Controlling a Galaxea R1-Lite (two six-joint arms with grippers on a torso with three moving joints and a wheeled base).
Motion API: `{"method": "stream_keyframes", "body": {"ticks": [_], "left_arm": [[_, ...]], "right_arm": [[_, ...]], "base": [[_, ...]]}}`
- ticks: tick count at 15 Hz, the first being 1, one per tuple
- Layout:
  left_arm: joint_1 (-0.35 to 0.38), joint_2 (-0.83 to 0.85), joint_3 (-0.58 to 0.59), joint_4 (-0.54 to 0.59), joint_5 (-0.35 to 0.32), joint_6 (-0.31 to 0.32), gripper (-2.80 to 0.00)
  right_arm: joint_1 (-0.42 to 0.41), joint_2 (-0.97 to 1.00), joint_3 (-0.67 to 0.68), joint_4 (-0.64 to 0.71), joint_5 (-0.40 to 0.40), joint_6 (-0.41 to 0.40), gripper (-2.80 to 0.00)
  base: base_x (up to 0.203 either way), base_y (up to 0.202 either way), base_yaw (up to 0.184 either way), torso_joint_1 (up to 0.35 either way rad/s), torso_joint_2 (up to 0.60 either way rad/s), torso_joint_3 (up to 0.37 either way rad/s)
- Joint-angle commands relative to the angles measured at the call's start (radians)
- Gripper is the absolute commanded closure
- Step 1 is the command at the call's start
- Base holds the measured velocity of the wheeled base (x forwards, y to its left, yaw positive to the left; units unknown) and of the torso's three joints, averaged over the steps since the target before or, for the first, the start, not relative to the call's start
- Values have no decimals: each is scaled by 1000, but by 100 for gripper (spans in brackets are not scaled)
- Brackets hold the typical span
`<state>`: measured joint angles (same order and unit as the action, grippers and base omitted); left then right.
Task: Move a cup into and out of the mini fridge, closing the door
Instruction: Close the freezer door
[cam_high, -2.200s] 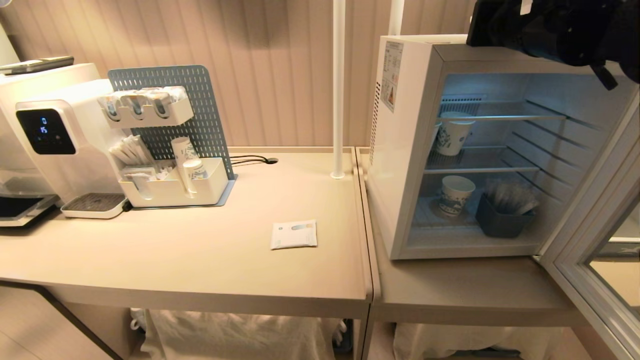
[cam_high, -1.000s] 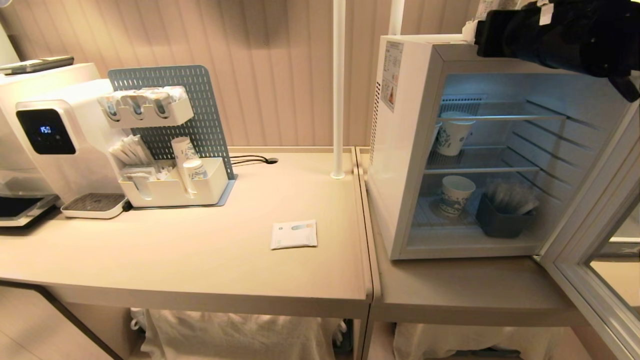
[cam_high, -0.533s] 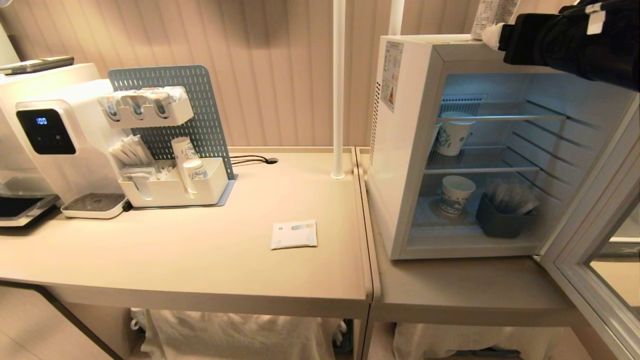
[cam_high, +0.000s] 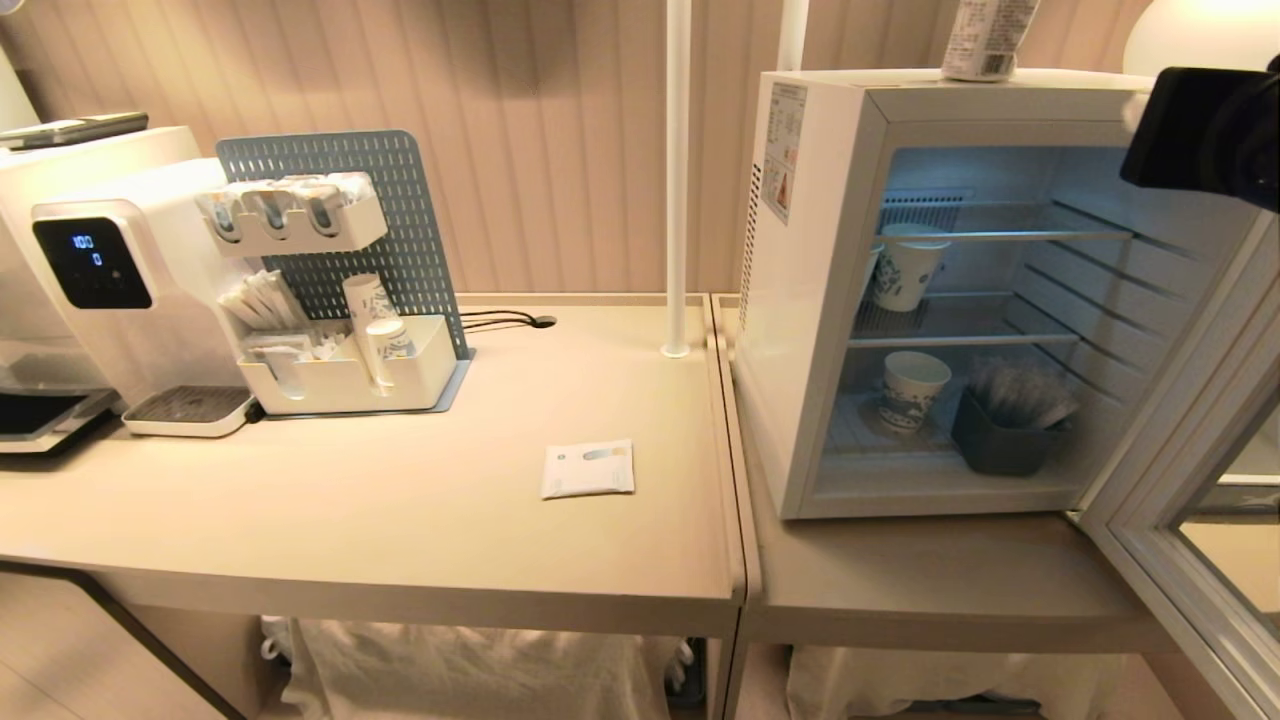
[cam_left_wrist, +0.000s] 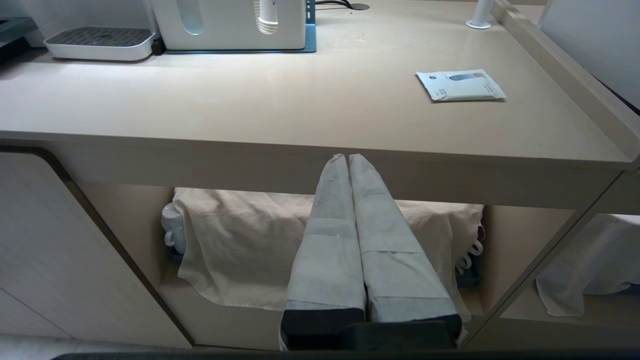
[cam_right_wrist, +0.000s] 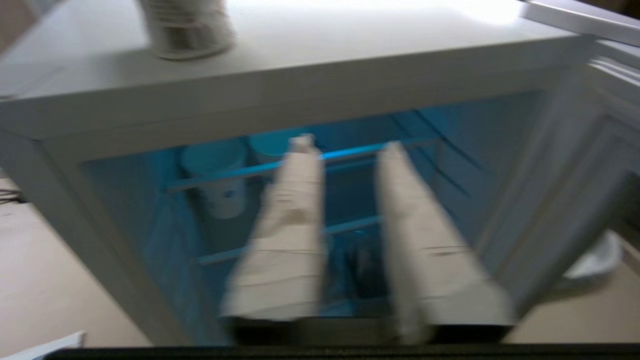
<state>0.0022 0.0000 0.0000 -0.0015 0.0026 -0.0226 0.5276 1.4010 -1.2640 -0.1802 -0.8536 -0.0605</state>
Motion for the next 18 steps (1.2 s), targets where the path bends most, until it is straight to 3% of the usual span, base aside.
{"method": "stream_keyframes", "body": {"ticks": [1, 4, 8, 9, 11, 13, 14, 18], "left_arm": [[1, 2, 0, 0, 0, 0, 0], [1, 2, 0, -1, 0, 0, 0], [1, 2, 0, -2, -1, 0, 0], [1, 2, 0, -1, -1, 0, 0], [1, 2, 0, 0, 0, 1, 0], [1, 2, 0, 0, 0, 1, 0], [1, 2, 0, 0, 0, 1, 0], [1, 2, 0, 0, -1, 1, 0]], "right_arm": [[7, -57, 42, -3, -117, -16, 0], [-65, -139, 72, 15, -137, -29, 0], [-65, -240, 144, 27, -127, -54, 0], [-59, -269, 179, 19, -75, -54, 0], [-39, -361, 283, -5, 145, -54, 0], [-32, -476, 394, -22, 426, -52, 0], [-32, -530, 442, -21, 513, -52, 0], [-49, -700, 600, -22, 646, -115, 0]], "base": [[0, 0, 0, 0, 0, 0], [0, 0, 0, 0, 0, 0], [0, 0, 0, 0, 0, 0], [0, 0, 0, 0, 0, 0], [0, 0, 0, 0, 0, 0], [0, 0, 0, 0, 0, 0], [0, 0, 0, 0, 0, 0], [0, 0, 0, 0, 0, 0]]}}
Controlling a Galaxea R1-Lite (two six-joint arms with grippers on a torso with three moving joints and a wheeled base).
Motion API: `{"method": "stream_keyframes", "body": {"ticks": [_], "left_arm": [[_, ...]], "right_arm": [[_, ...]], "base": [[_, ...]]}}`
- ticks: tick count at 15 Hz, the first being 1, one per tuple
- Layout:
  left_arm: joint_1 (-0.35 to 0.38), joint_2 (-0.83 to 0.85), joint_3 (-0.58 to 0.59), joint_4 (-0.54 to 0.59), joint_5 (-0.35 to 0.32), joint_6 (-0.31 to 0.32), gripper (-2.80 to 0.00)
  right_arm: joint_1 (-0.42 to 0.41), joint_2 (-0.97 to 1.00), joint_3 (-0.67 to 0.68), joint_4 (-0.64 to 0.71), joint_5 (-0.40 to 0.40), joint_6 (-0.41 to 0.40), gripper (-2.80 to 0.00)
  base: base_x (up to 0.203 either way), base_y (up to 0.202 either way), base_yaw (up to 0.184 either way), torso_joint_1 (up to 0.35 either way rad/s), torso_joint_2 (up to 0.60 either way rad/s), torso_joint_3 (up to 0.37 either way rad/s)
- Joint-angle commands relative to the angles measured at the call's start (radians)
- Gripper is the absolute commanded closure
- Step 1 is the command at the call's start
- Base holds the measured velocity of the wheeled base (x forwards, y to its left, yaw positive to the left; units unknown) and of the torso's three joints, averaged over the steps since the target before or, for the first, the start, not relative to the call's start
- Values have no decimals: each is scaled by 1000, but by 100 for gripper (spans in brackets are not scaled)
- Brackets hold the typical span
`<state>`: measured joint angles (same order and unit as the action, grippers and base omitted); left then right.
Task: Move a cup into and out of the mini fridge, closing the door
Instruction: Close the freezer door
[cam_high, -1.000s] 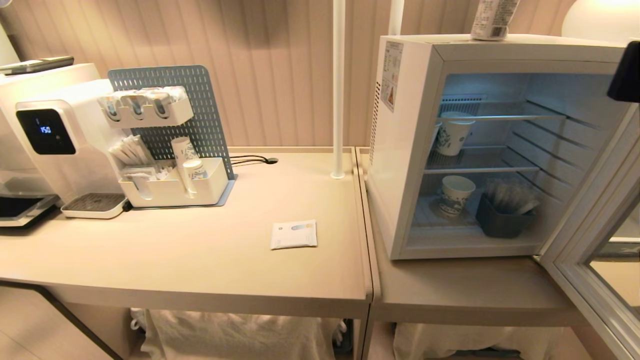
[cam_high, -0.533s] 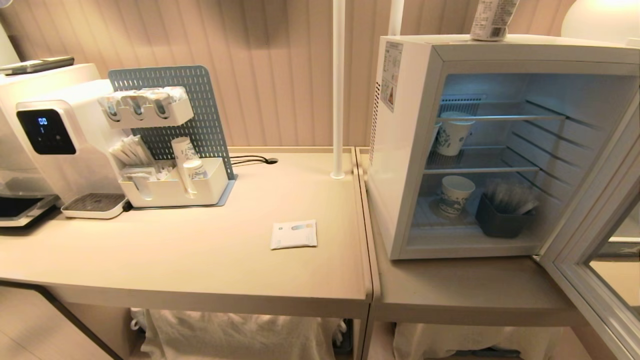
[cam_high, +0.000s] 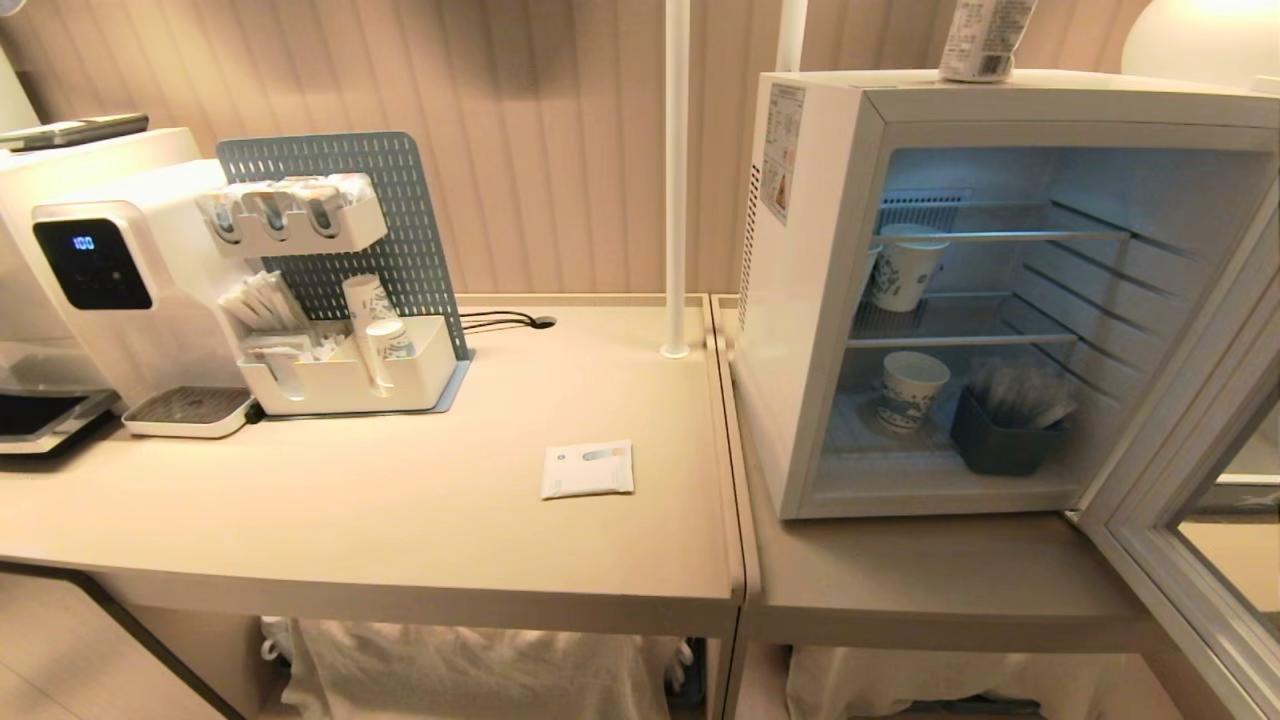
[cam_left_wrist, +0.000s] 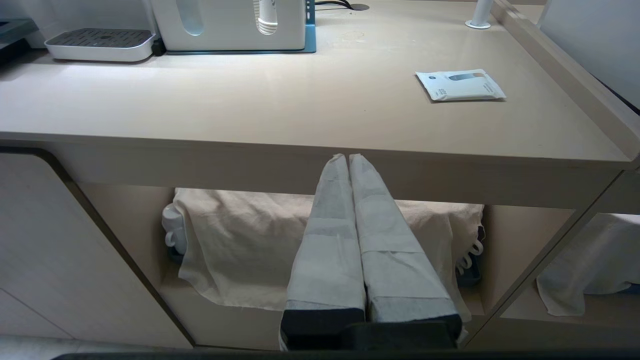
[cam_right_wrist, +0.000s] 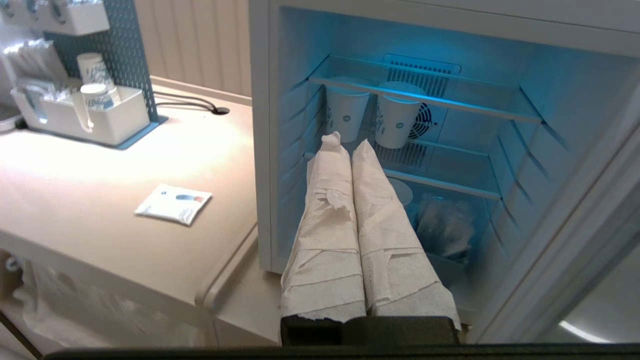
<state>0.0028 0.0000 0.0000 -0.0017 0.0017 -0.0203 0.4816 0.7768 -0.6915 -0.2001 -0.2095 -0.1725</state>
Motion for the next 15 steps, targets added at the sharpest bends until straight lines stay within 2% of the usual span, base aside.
{"method": "stream_keyframes", "body": {"ticks": [1, 2, 4, 7, 9, 11, 13, 14, 15], "left_arm": [[0, 2, 0, -1, 0, -1, 0], [0, 2, 0, 0, 1, -1, 0], [0, 2, 0, 0, 1, -1, 0], [0, 2, 0, 0, 1, -1, 0], [0, 2, 0, -1, 0, -1, 0], [0, 2, 0, -1, 0, -1, 0], [0, 2, 0, 0, 0, -1, 0], [0, 2, 0, 0, 1, -1, 0], [0, 2, 0, -1, 1, -1, 0]], "right_arm": [[-46, -114, 56, 0, 49, -20, 0], [-88, -154, 82, 5, 104, -29, 0], [-177, -222, 108, 51, 149, -41, 0], [-374, -342, 151, 84, 193, -67, 0], [-488, -473, 209, 125, 268, -70, 0], [-517, -543, 259, 142, 289, -36, 0], [-514, -546, 232, 190, 386, 75, 0], [-512, -545, 235, 211, 415, 147, 0], [-509, -564, 267, 220, 426, 181, 0]], "base": [[0, 0, 0, 0, 0, 0], [0, 0, 0, 0, 0, 0], [0, 0, 0, 0, 0, 0], [0, 0, 0, 0, 0, 0], [0, 0, 0, 0, 0, 0], [0, 0, 0, 0, 0, 0], [0, 0, 0, 0, 0, 0], [0, 0, 0, 0, 0, 0], [0, 0, 0, 0, 0, 0]]}}
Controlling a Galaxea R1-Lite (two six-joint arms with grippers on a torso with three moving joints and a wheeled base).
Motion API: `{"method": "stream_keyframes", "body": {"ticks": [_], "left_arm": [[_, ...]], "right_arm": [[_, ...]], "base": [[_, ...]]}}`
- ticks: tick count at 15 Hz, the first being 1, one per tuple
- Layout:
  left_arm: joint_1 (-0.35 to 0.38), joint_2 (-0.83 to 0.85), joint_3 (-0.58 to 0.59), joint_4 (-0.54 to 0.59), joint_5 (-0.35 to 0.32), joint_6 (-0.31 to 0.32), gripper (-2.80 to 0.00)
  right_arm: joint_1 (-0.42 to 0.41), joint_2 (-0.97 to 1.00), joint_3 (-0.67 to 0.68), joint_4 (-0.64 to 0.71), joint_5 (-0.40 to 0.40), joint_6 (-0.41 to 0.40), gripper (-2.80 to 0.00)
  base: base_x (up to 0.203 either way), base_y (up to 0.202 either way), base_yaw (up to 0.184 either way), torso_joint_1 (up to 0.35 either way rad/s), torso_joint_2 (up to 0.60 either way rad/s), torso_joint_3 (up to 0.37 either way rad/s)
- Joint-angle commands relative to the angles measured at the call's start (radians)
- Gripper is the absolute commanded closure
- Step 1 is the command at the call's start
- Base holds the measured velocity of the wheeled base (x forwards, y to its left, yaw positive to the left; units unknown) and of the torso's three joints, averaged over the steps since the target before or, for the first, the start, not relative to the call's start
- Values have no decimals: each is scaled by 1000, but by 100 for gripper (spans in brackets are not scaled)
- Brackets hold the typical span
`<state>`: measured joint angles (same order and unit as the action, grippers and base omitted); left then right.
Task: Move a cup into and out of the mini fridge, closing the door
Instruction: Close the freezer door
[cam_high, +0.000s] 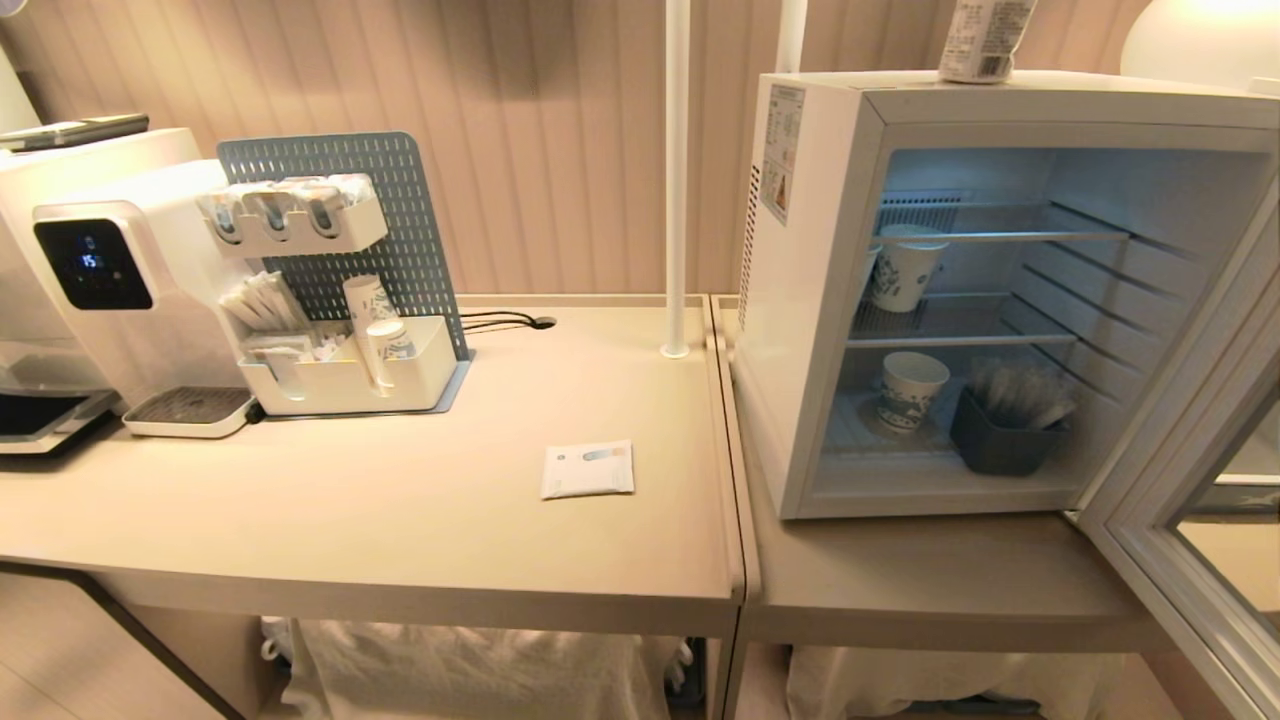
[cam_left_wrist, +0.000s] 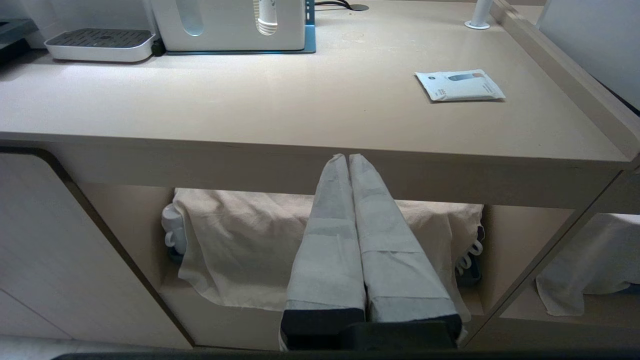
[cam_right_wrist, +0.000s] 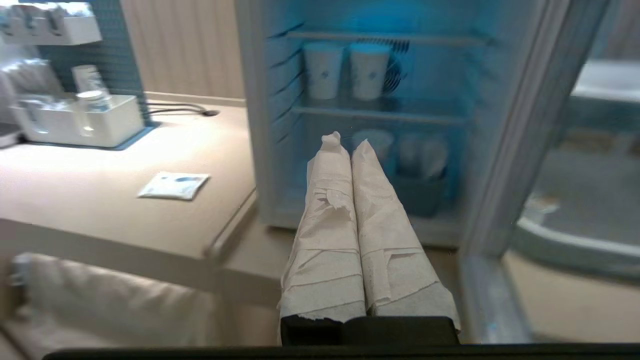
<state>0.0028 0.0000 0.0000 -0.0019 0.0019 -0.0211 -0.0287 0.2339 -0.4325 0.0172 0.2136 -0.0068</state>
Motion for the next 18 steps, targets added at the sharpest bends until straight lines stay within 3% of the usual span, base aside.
{"method": "stream_keyframes", "body": {"ticks": [1, 4, 8, 11, 12, 15, 18], "left_arm": [[0, 2, 0, 0, 0, 0, 0], [0, 2, 0, 0, 0, 0, 0], [0, 2, 0, 0, 1, 0, 0], [0, 2, 0, 0, 1, 0, 0], [0, 2, 0, 0, 0, 0, 0], [0, 2, 0, 0, 1, 0, 0], [0, 2, 0, 0, 1, 0, 0]], "right_arm": [[7, -55, 55, 3, 7, 22, 0], [18, -219, 185, 14, 8, 27, 0], [23, -235, 441, -110, -43, 31, 0], [24, -234, 363, 122, -184, 73, 0], [24, -234, 361, 126, -198, 93, 0], [24, -234, 357, 197, -216, -55, 0], [24, -232, 353, 204, -204, -58, 0]], "base": [[0, 0, 0, 0, 0, 0], [0, 0, 0, 0, 0, 0], [0, 0, 0, 0, 0, 0], [0, 0, 0, 0, 0, 0], [0, 0, 0, 0, 0, 0], [0, 0, 0, 0, 0, 0], [0, 0, 0, 0, 0, 0]]}}
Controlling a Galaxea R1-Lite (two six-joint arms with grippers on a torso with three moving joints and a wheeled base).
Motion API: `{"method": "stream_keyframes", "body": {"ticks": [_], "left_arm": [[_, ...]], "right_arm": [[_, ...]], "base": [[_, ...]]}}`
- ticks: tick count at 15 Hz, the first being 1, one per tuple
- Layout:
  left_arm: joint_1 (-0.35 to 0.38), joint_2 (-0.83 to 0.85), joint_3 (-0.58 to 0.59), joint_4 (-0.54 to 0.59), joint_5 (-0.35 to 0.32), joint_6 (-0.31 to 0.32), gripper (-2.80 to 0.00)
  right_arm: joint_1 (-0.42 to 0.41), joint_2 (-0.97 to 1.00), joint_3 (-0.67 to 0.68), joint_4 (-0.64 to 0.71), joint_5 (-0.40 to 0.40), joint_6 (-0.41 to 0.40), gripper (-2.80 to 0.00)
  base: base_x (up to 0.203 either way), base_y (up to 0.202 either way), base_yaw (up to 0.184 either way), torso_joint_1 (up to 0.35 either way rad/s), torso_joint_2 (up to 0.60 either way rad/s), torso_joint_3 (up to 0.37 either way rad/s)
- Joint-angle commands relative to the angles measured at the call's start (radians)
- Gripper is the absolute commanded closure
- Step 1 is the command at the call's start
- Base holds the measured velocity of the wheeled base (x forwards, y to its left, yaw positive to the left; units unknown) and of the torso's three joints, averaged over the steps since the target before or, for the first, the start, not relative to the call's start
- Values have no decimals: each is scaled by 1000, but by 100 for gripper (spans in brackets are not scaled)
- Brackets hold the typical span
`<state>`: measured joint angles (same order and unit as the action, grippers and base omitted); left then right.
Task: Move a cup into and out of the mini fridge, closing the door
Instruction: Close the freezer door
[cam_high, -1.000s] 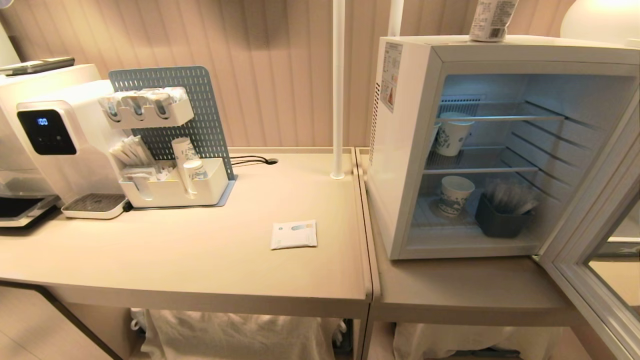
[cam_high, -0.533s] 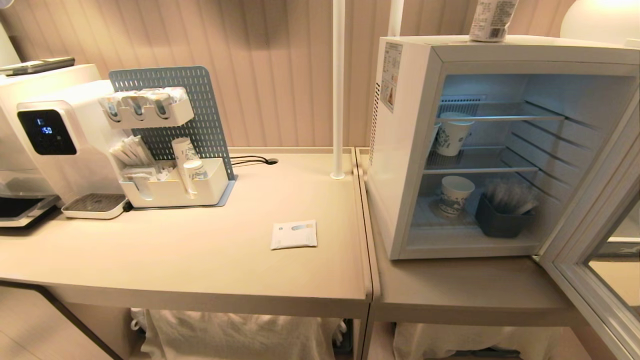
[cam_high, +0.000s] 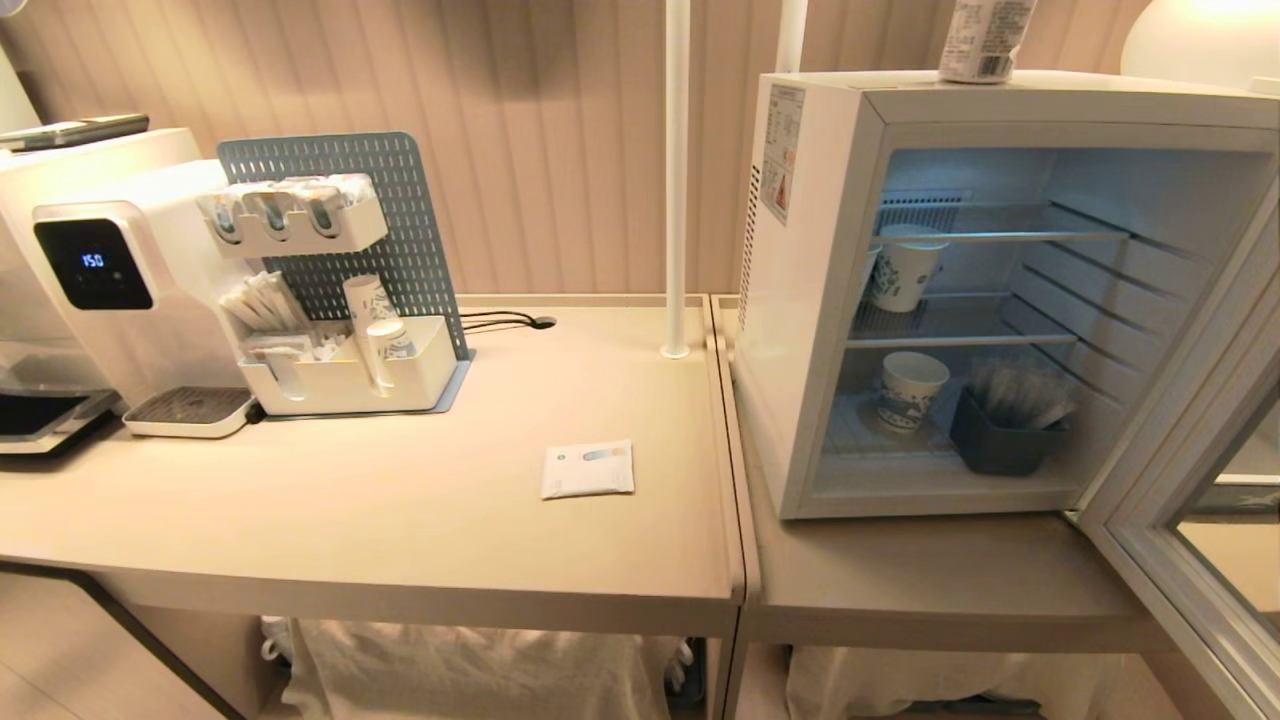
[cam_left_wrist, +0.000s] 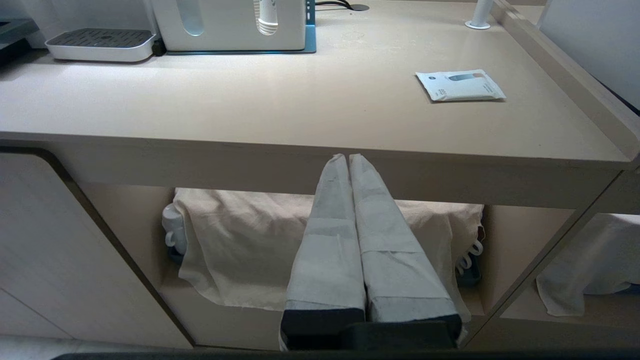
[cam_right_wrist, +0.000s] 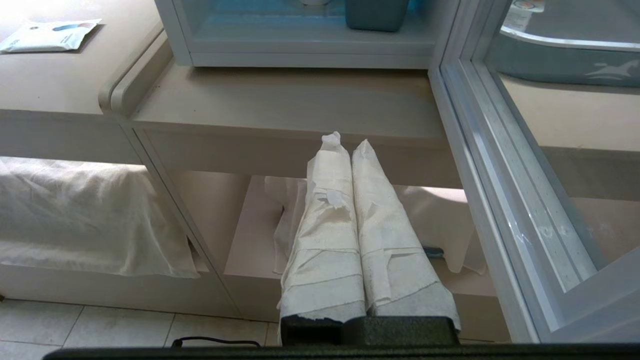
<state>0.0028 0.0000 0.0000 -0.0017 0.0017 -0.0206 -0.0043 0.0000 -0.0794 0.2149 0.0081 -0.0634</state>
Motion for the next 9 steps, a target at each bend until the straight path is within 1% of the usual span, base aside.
{"method": "stream_keyframes", "body": {"ticks": [1, 6, 7, 9], "left_arm": [[0, 2, 0, 0, 1, -1, 0], [0, 2, 0, 0, 0, -1, 0], [0, 2, 0, -1, 0, -1, 0], [0, 2, 0, 0, 1, -1, 0]], "right_arm": [[0, 2, 0, 6, 1, -1, 0], [0, 3, 0, 8, -2, 5, 0], [0, 3, 0, 8, -2, 5, 0], [0, 3, 0, 8, -2, 5, 0]], "base": [[0, 0, 0, 0, 0, 0], [0, 0, 0, 0, 0, 0], [-127, 0, 0, 2, 6, 1], [-187, 0, -3, 4, -5, -1]]}}
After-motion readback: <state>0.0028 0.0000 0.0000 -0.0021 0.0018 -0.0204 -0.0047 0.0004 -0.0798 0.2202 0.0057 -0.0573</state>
